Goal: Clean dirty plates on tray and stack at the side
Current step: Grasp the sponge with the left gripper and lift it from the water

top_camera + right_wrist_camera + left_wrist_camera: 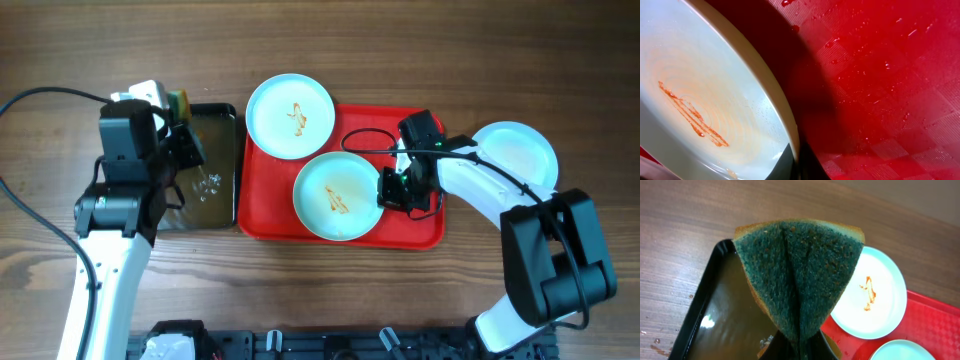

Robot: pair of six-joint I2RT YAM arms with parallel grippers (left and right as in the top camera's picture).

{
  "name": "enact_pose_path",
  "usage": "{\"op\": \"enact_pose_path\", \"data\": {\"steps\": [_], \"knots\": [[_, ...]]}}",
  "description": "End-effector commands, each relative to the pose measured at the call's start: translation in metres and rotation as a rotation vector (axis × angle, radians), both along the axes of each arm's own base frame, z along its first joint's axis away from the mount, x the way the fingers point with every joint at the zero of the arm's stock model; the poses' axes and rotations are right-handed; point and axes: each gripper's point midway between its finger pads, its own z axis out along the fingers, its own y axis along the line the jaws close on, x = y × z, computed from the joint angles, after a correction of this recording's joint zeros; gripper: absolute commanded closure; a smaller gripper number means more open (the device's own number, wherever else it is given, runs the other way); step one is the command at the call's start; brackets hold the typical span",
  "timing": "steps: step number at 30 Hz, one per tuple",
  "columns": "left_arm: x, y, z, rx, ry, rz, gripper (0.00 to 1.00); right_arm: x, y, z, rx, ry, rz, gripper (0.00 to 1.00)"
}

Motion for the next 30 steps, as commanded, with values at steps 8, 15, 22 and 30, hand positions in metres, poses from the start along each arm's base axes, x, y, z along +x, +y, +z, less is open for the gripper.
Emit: {"op": "enact_pose_path", "data": {"steps": [8,15,22,30], "knots": [[-0.005,0.002,0.022,0.024,-0.072,-0.002,0.96,0.000,-0.005,-0.002,-0.037,-0.012,-0.010,0.96],[-0.005,0.002,0.022,0.024,-0.071,-0.002,0.96,0.000,-0.005,-0.002,-0.037,-0.013,-0.010,0.96],[-0.008,0.002,0.018,0.024,-0.052,-0.002,0.96,0.000,-0.005,-0.002,-0.037,-0.013,-0.010,0.96],[-0.005,0.002,-0.030,0.023,0.120,-0.004,0.96,0.000,-0.005,-0.002,-0.036,-0.013,-0.010,0.96]]}}
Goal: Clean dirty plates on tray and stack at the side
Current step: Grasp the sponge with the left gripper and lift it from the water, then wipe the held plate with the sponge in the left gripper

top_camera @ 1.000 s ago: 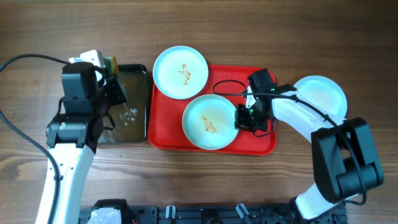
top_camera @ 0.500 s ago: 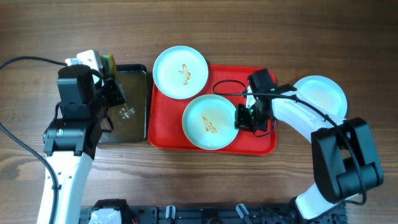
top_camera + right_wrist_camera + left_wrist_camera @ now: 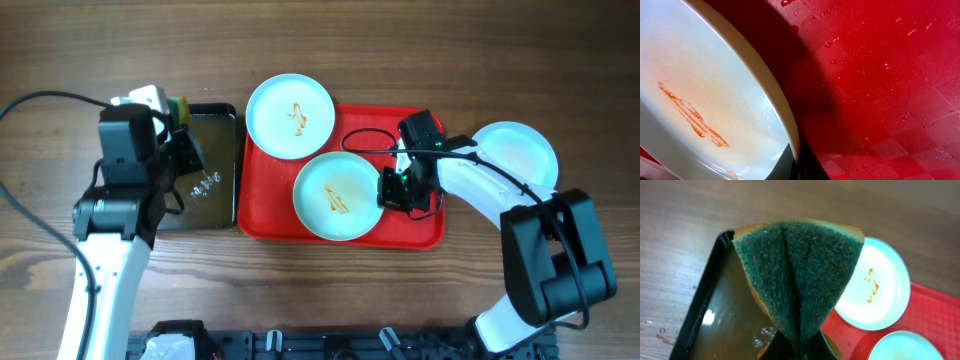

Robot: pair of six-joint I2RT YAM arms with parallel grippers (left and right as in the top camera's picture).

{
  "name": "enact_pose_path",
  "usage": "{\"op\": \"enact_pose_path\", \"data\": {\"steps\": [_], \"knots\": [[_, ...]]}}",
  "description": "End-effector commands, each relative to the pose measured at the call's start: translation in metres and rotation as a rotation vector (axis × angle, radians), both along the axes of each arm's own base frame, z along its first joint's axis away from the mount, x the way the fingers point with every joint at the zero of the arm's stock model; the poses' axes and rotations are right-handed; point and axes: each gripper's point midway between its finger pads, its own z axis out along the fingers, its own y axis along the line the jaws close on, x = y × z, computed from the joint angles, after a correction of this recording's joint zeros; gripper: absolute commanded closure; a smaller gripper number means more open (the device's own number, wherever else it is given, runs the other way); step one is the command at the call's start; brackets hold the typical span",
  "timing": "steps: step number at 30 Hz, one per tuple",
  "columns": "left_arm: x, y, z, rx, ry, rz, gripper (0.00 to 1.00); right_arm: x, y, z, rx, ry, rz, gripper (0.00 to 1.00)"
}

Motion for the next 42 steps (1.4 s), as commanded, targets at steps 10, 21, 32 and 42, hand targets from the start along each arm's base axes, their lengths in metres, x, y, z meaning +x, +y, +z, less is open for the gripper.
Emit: {"op": "enact_pose_path", "data": {"steps": [10,21,32,42], "knots": [[0.005,-0.012,-0.140,-0.055,0.438,-0.044,0.96,0.000,-0.005,-0.002,-0.037,-0.016,-0.004,0.96],[-0.003,-0.059,-0.175,-0.086,0.541,-0.177,0.96,0.000,-0.005,-0.002,-0.037,-0.016,-0.002,0.96],[0.002,-0.061,-0.126,-0.052,0.403,-0.188,0.96,0.000,-0.005,-0.002,-0.036,-0.016,-0.002,0.96],[-0.030,-0.157,-0.080,-0.396,0.376,-0.485,0.96,0.000,-0.005,-0.002,-0.036,-0.016,-0.002,0.96]]}}
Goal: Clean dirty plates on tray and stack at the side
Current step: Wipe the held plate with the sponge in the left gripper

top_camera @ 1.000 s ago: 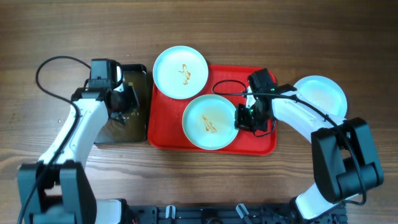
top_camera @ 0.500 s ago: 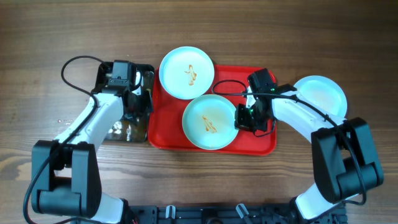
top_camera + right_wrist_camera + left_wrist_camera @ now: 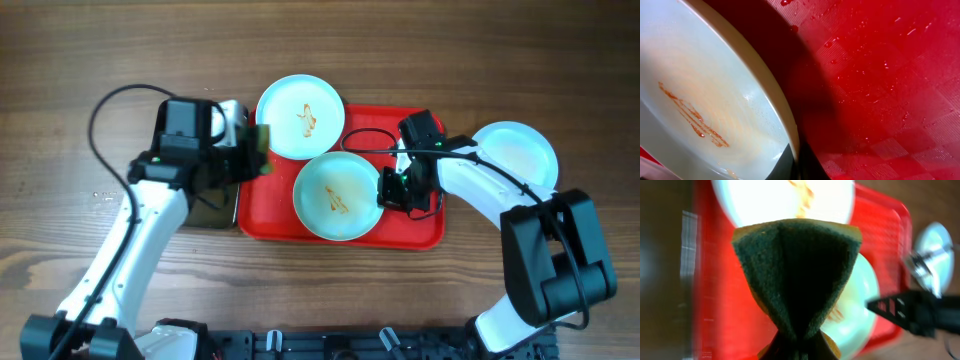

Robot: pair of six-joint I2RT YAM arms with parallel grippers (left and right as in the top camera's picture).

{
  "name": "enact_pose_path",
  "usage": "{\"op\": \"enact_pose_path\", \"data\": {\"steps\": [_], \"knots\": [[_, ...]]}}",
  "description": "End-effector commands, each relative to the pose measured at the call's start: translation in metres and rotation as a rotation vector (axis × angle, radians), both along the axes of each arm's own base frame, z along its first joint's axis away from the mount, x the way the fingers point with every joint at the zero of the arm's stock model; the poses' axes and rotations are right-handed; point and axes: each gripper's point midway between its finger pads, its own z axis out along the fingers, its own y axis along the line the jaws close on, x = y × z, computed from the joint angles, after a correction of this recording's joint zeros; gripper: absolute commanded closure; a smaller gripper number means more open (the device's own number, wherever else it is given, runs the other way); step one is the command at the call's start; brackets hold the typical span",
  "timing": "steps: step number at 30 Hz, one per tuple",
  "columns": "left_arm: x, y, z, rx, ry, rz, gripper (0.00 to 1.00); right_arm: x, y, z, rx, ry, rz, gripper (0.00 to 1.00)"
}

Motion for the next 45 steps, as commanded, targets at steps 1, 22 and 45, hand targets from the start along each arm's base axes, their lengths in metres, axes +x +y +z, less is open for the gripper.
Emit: {"op": "enact_pose_path", "data": {"steps": [1,22,45], "knots": [[-0.020,-0.046,-0.012,-0.077,0.082,-0.139,0.96,0.000,-0.005,-0.002,-0.036,-0.016,-0.001,0.96],[-0.076,-0.183,-0.104,-0.141,0.408,-0.149,0.96,0.000,-0.005,-0.002,-0.036,-0.016,-0.002,0.96],[-0.027,-0.063,-0.076,0.148,0.222,0.058,0.96,-0.001,-0.009,-0.003,-0.058,-0.012,-0.003,0.96]]}}
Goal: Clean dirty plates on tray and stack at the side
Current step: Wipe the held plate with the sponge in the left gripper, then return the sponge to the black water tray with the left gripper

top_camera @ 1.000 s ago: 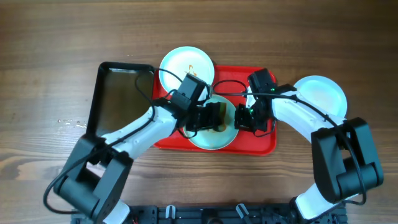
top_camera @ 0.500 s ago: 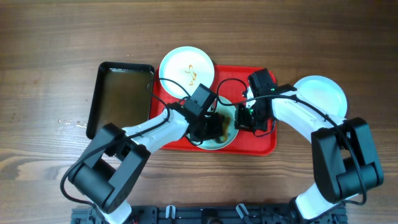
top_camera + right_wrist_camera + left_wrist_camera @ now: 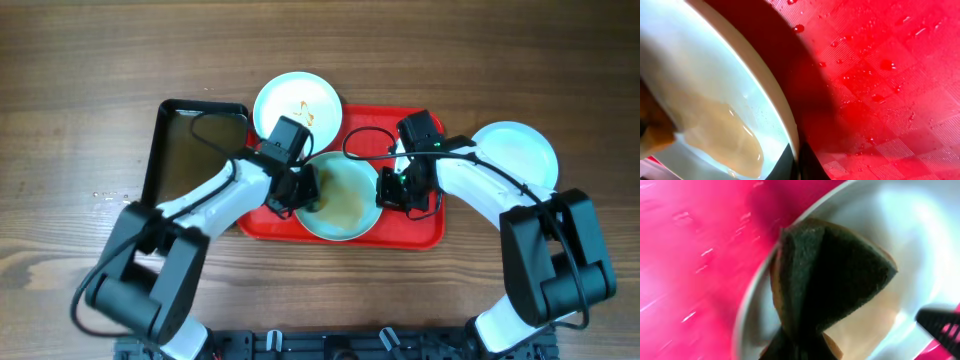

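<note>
On the red tray (image 3: pixel 420 232) the near pale plate (image 3: pixel 350 205) holds a brownish film of water. My left gripper (image 3: pixel 303 190) is shut on a green scouring sponge (image 3: pixel 830 277), pressed onto that plate's left side. Shut on the same plate's right rim (image 3: pixel 785 117) is my right gripper (image 3: pixel 390 190). A second plate (image 3: pixel 297 100) with an orange smear sits at the tray's far left corner. One clean plate (image 3: pixel 515 153) lies on the table to the right of the tray.
A black tray of water (image 3: pixel 185 150) stands left of the red tray. Cables run over the red tray's far edge by my right wrist. Wooden table (image 3: pixel 80 80) lies all round.
My left gripper has moved right from the tray's left edge onto the near plate with the sponge. The orange streak there is now a brown wet smear. The right gripper has not moved.
My left gripper held the sponge over the black water tray, while my right stayed shut on the near plate's rim throughout. Then the sponge was over the red tray's left edge. Now it presses on the near plate, whose streak is smeared.
</note>
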Robot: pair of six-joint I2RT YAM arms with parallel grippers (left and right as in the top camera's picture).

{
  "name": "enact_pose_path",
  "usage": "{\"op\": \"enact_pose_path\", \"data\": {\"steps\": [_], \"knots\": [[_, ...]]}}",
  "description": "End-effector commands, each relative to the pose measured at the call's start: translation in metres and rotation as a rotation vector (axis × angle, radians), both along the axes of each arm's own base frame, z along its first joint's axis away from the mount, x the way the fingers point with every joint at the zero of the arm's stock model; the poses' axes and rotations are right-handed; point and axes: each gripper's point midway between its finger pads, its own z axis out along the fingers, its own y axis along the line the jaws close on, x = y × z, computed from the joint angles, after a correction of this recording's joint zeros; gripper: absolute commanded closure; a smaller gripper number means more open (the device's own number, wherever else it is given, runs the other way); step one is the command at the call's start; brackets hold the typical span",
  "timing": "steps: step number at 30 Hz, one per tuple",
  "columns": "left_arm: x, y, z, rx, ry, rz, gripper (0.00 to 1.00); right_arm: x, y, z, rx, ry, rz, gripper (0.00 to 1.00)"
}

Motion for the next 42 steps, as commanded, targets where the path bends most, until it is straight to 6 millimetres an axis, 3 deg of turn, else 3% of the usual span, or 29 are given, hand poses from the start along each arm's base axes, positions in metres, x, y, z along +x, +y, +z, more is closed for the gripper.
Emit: {"op": "enact_pose_path", "data": {"steps": [1,4,9,11,13,17,20,24,25,26,27,32,34,37,42], "knots": [[0.012,0.013,0.052,0.008,-0.185,-0.051,0.96,0.000,-0.010,-0.003,-0.057,-0.013,-0.005,0.96],[0.028,0.037,0.082,0.053,-0.304,0.020,0.96,0.000,-0.010,-0.003,-0.057,-0.013,-0.005,0.96],[0.056,0.110,0.084,0.110,-0.316,0.209,0.96,0.000,-0.010,-0.003,-0.057,-0.014,-0.004,0.96],[0.062,0.142,0.081,0.145,-0.317,0.242,0.96,0.000,-0.010,-0.003,-0.057,-0.014,-0.004,0.96],[0.064,0.160,0.073,0.173,-0.300,0.248,0.96,0.000,-0.010,-0.003,-0.057,-0.015,-0.004,0.96],[0.063,0.197,0.039,0.213,-0.194,0.329,0.96,0.000,-0.010,-0.003,-0.057,-0.014,-0.004,0.96],[0.057,0.202,0.015,0.235,-0.131,0.280,0.96,0.000,-0.010,-0.003,-0.057,-0.014,-0.004,0.96],[0.045,0.191,0.002,0.277,-0.118,-0.006,0.96,0.000,-0.010,-0.003,-0.057,-0.015,-0.004,0.96],[0.043,0.189,0.002,0.280,-0.119,-0.037,0.88,0.000,-0.010,-0.003,-0.057,-0.015,-0.004,0.96],[0.042,0.189,0.001,0.284,-0.114,-0.042,0.57,0.000,-0.010,-0.003,-0.057,-0.014,-0.004,0.96],[0.042,0.189,0.002,0.284,-0.113,-0.042,0.48,0.000,-0.010,-0.003,-0.057,-0.014,-0.004,0.96],[0.048,0.191,0.003,0.297,-0.138,-0.035,0.29,0.000,-0.010,-0.003,-0.057,-0.014,-0.004,0.96],[0.060,0.202,0.006,0.360,-0.183,-0.014,0.27,0.000,-0.010,-0.003,-0.057,-0.014,-0.004,0.96],[0.075,0.202,0.010,0.362,-0.248,-0.003,0.27,0.000,-0.010,-0.003,-0.057,-0.014,-0.004,0.96],[0.076,0.200,-0.003,0.354,-0.229,-0.008,0.27,0.000,-0.010,-0.003,-0.057,-0.013,-0.004,0.96]]}}
